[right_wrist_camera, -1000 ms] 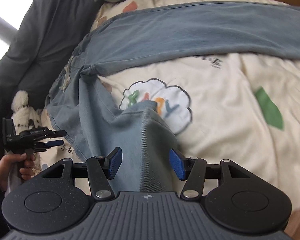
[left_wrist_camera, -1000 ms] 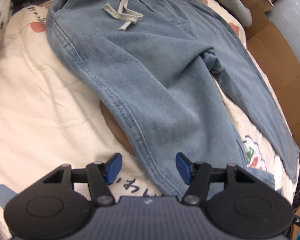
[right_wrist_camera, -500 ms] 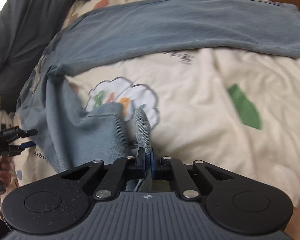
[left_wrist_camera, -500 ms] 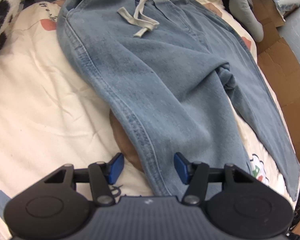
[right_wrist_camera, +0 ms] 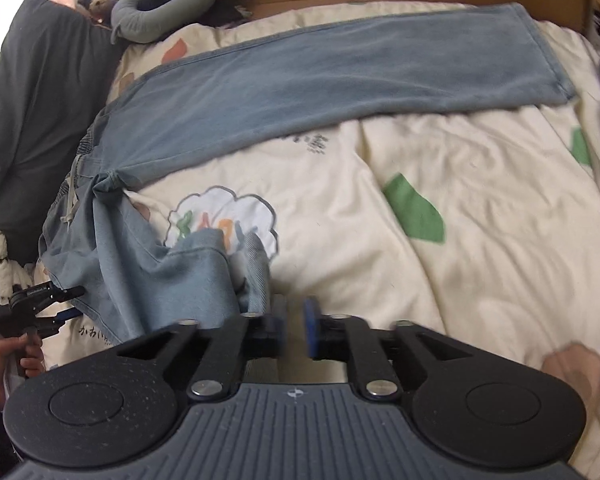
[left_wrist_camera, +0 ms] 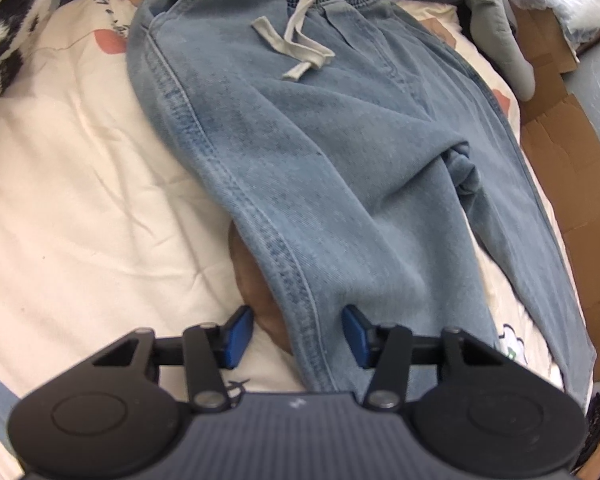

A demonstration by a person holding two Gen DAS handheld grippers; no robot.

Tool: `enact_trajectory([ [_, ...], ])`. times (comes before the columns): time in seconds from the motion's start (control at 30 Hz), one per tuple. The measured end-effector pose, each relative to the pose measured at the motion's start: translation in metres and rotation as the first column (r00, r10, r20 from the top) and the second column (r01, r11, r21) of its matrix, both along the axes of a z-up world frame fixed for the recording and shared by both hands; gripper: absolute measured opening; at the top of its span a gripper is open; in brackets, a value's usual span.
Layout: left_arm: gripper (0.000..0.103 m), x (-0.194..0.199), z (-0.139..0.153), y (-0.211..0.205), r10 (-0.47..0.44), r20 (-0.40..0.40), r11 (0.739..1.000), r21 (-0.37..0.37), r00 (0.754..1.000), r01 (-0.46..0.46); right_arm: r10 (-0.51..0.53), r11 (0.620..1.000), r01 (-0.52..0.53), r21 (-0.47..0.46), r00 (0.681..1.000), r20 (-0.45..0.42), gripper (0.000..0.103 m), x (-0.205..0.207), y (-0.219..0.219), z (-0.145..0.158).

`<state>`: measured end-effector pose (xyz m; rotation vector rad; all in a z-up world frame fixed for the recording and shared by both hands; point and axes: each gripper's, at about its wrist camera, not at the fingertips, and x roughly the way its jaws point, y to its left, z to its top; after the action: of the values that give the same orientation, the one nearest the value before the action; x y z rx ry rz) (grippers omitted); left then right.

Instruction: Fold clothes

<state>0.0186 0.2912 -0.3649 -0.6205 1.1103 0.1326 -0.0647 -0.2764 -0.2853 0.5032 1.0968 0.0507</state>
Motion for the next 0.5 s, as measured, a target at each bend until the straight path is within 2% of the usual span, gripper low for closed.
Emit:
enact_trajectory([
  [0.03, 0.052, 0.000, 0.000, 0.000, -0.006, 0.000, 1.000, 0.004, 1.000, 0.006, 0.006, 1.000, -0.006, -0.002, 1.000, 0.004, 0.045, 0.006, 0.003, -0.001],
  [0.07, 0.052, 0.000, 0.001, 0.000, -0.011, 0.001, 1.000, 0.008, 1.000, 0.011, 0.018, 1.000, -0.018, 0.000, 1.000, 0.002, 0.047, 0.012, 0.006, -0.004],
  [0.27, 0.052, -0.001, 0.002, 0.010, 0.016, 0.028, 1.000, -0.003, 0.999, -0.016, 0.092, 0.996, -0.092, 0.008, 0.996, -0.011, 0.047, 0.052, 0.026, -0.022],
  [0.4, 0.052, 0.003, 0.001, 0.016, 0.047, 0.055, 0.999, -0.024, 0.997, -0.046, 0.112, 0.994, -0.112, 0.009, 0.992, -0.053, 0.047, 0.073, 0.033, -0.040],
  [0.43, 0.052, 0.003, 0.001, 0.017, 0.056, 0.062, 0.998, -0.031, 0.997, -0.054, 0.117, 0.993, -0.116, 0.012, 0.991, -0.062, 0.044, 0.076, 0.034, -0.045],
  [0.47, 0.051, 0.003, 0.000, 0.018, 0.065, 0.066, 0.997, -0.040, 0.996, -0.063, 0.121, 0.993, -0.121, 0.016, 0.990, -0.071, 0.025, 0.079, 0.036, -0.049],
  [0.5, 0.045, 0.003, 0.000, 0.019, 0.073, 0.068, 0.996, -0.050, 0.995, -0.070, 0.121, 0.993, -0.121, 0.011, 0.989, -0.083, 0.013, 0.081, 0.036, -0.052],
])
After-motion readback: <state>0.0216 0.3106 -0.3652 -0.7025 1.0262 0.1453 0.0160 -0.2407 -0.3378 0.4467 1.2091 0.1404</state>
